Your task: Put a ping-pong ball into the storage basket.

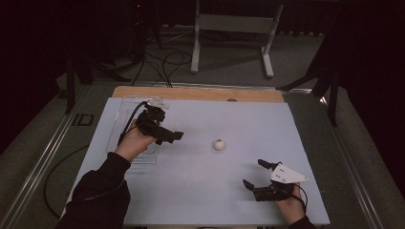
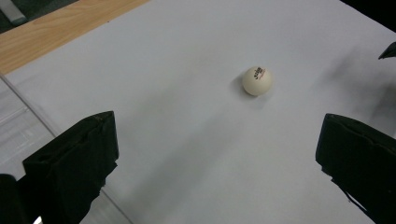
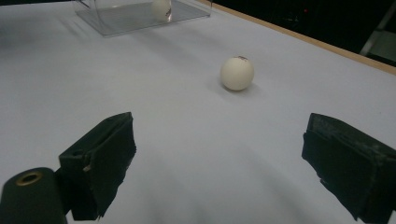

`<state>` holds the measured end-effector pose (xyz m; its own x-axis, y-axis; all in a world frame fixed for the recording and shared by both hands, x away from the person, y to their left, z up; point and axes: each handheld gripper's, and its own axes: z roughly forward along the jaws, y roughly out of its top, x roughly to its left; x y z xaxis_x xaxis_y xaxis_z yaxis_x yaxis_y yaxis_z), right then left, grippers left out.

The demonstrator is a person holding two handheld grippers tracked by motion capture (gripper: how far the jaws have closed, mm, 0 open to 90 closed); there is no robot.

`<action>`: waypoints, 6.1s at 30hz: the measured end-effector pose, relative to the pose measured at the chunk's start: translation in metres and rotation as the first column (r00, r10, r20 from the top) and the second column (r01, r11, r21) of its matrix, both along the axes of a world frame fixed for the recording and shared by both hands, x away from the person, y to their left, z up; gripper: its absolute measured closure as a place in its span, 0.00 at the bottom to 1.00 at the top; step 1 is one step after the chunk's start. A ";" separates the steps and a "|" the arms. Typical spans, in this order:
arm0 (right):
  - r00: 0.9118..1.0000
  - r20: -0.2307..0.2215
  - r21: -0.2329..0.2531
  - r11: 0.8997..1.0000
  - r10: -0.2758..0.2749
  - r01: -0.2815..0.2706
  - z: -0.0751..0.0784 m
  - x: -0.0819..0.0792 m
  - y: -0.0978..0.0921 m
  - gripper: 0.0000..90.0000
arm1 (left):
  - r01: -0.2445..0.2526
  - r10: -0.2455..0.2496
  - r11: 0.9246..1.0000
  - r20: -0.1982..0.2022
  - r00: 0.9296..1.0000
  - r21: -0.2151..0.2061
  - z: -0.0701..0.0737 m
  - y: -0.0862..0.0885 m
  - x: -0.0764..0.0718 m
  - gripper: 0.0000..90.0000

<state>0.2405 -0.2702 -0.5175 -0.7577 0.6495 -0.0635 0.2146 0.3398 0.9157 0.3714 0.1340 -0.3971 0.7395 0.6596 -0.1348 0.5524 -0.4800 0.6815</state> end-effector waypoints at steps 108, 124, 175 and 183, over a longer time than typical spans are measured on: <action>1.000 -0.012 0.011 1.000 0.019 -0.018 0.001 0.001 0.001 0.10 | 0.180 -0.178 0.983 0.049 0.983 -0.044 -0.072 -0.138 0.013 0.02; 1.000 -0.014 0.010 1.000 0.024 -0.024 0.001 0.000 0.002 0.10 | 0.174 -0.174 0.985 0.018 0.985 0.002 -0.094 -0.140 0.019 0.13; 0.999 -0.020 0.018 0.999 0.030 -0.030 0.001 0.001 0.002 0.10 | 0.199 -0.197 0.976 -0.022 0.980 0.087 -0.122 -0.154 0.031 0.58; 0.999 -0.020 0.017 0.999 0.029 -0.028 0.001 0.001 0.002 0.10 | 0.226 -0.224 0.969 -0.034 0.974 0.099 -0.115 -0.152 0.027 0.58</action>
